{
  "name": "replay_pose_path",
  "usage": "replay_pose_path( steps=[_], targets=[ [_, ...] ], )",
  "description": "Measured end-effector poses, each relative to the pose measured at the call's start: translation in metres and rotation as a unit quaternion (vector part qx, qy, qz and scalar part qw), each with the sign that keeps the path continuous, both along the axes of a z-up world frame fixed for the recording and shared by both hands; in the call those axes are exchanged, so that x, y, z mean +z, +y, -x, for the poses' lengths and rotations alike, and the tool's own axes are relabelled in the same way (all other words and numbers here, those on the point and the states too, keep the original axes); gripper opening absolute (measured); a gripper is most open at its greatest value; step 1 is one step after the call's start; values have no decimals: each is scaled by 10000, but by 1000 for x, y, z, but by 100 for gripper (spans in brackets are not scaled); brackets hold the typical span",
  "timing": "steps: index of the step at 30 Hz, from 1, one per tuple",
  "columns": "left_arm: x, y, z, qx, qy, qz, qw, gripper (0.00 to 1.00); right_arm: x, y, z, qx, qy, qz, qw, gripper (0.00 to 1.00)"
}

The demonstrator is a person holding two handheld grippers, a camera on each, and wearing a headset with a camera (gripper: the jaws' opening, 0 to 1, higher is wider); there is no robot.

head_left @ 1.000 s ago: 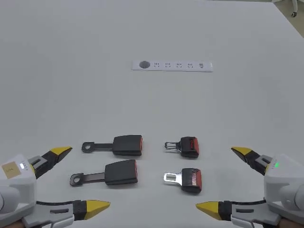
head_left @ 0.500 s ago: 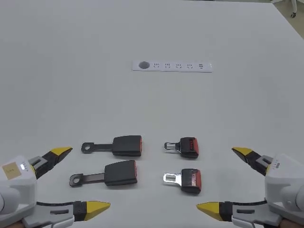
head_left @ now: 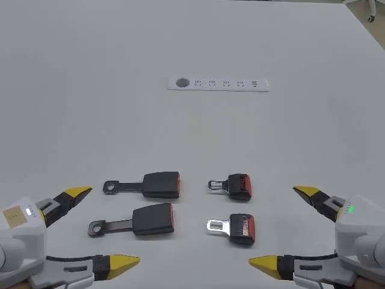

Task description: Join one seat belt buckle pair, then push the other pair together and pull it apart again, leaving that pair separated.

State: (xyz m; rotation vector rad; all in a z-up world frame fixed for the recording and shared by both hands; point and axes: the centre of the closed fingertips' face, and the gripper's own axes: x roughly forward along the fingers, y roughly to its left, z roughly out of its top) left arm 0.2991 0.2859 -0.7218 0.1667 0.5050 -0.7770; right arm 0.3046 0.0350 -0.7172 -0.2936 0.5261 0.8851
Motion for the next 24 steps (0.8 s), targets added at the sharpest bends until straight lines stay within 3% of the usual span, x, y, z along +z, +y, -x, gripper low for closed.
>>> replay_pose_path(
  steps=[12,24],
  targets=[
    [1,-1,-1,-22,0,-16,10000,97,0,-1,-1,17,-2,41,10000,99],
    [8,-12,-4,-198,34,-120,9997,95,0,-3,-4,48,-38,87,9999,99]
  ],
)
